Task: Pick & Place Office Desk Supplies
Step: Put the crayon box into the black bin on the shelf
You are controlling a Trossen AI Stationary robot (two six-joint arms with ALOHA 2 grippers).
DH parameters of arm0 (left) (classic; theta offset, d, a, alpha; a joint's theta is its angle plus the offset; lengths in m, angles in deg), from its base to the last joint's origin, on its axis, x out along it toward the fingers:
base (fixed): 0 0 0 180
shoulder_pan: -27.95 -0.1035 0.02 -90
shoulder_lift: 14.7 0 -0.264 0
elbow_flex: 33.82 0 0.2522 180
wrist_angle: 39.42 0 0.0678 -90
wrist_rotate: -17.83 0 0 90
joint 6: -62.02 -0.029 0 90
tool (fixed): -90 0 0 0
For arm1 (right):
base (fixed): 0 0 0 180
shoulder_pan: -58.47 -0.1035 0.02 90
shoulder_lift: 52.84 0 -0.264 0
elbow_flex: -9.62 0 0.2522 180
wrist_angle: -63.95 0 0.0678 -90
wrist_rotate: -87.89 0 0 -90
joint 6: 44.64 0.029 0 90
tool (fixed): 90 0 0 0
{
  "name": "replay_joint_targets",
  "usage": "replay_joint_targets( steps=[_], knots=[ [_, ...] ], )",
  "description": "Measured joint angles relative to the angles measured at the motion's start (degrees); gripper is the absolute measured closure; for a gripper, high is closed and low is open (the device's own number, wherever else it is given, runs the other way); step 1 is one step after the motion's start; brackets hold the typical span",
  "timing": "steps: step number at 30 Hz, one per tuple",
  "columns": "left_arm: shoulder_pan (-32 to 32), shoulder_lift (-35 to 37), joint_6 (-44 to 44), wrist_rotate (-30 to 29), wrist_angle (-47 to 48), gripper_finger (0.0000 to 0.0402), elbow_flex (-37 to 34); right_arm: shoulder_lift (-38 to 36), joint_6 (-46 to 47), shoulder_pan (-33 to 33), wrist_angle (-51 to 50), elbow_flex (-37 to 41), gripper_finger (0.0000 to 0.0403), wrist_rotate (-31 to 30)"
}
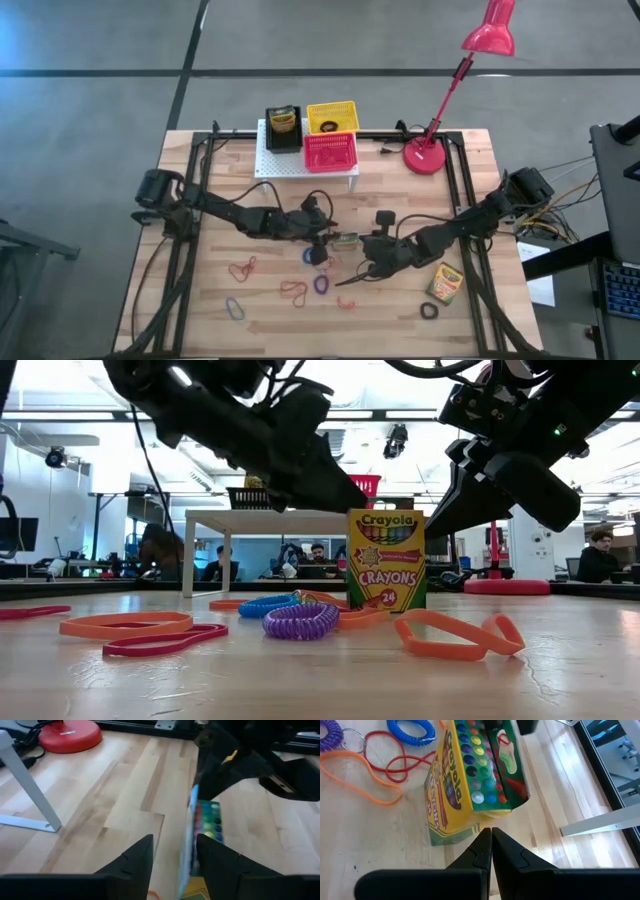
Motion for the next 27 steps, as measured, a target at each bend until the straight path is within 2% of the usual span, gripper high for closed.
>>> replay_joint_targets(
  steps=[4, 16, 22, 27],
  knots=[
    [0.1, -0.2, -1.1, 0.4, -1.9, 0.0267, -0.1, 0.0, 0.1, 0.0, 0.0, 0.0, 0.0394, 0.0],
    [-0.1, -0.1, -2.5, 1.8, -0.9, 0.0392, -0.7, 0.0, 0.1, 0.0, 0.0, 0.0, 0.0394, 0.0],
    [0.1, 2.3, -6.3, 1.9, -0.3, 0.0398, 0.7, 0.0, 0.1, 0.0, 0.1, 0.1, 0.0394, -0.2],
    [0.1, 10.7, -6.8, 2.3, 11.5, 0.04, 3.7, 0.0, 0.1, 0.0, 0.0, 0.1, 0.0394, -0.2]
  ],
)
